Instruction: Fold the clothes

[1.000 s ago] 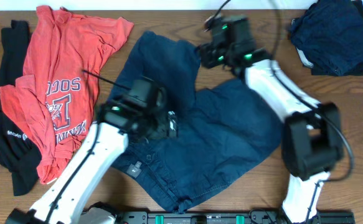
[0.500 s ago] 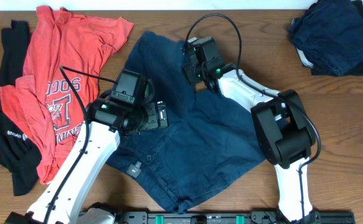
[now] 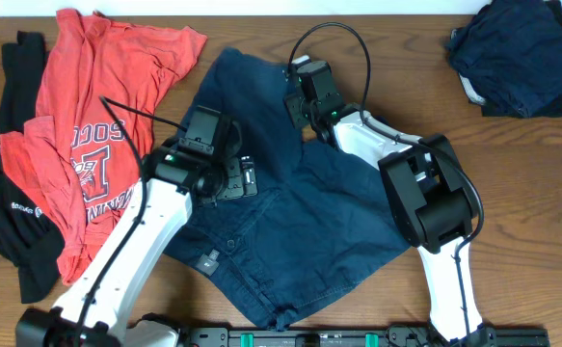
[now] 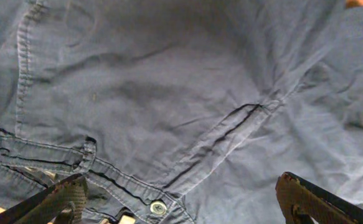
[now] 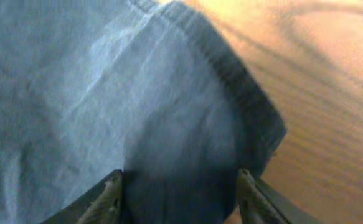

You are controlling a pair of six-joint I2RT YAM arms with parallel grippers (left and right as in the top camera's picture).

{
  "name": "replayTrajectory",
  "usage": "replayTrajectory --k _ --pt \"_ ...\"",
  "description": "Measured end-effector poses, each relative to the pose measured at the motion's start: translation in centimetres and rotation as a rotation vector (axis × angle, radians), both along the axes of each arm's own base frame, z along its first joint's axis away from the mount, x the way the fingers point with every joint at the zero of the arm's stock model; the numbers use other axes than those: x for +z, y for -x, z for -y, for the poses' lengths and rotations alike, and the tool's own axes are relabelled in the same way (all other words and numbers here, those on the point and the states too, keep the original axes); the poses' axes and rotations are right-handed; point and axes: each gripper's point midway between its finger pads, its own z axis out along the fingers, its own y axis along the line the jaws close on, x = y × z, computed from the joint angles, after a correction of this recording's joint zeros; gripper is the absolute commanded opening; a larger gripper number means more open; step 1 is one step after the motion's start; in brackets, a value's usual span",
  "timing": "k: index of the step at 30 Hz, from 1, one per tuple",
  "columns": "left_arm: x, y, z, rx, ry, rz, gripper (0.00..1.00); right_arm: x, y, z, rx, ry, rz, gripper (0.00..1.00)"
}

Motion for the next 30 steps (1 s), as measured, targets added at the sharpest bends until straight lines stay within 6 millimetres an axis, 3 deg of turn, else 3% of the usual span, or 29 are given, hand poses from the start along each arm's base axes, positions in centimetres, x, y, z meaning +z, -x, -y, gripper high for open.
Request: replayTrajectory --k 3,5,10,15,20,25,30 --pt "-1.0 0.0 -0.1 0.001 -0.014 -0.033 0.98 0.3 -0.4 0.4 -0.029 0.006 0.019 0.23" --pt "-1.6 0.0 -0.1 0.000 -0.021 -0.050 0.98 0.2 -0.5 0.8 -0.037 0.015 0.017 0.22" --pt "-2.2 -0.2 0.0 -0.015 -0.030 -0.062 0.98 -0.5 -0.7 2.6 -0.079 0.037 -0.011 0.49" --pt "-2.2 -0.6 0.2 -0.018 -0.025 -0.046 0.98 -1.0 -0.8 4.2 -0.100 0.052 -0.039 0.56" --pt "-2.1 -0.7 0.2 -0.018 -0.024 -0.042 0.98 -1.0 -0.7 4.1 -0.091 0.040 -0.048 0.60" --pt "-2.1 -0.7 0.2 -0.021 -0.024 -0.041 0.98 -1.1 -0.5 3.7 -0.071 0.023 -0.060 0.58" --pt "-2.1 -0.8 0.2 -0.021 -0.023 -0.036 0.98 -1.3 0.0 3.5 -0.065 0.013 -0.094 0.34"
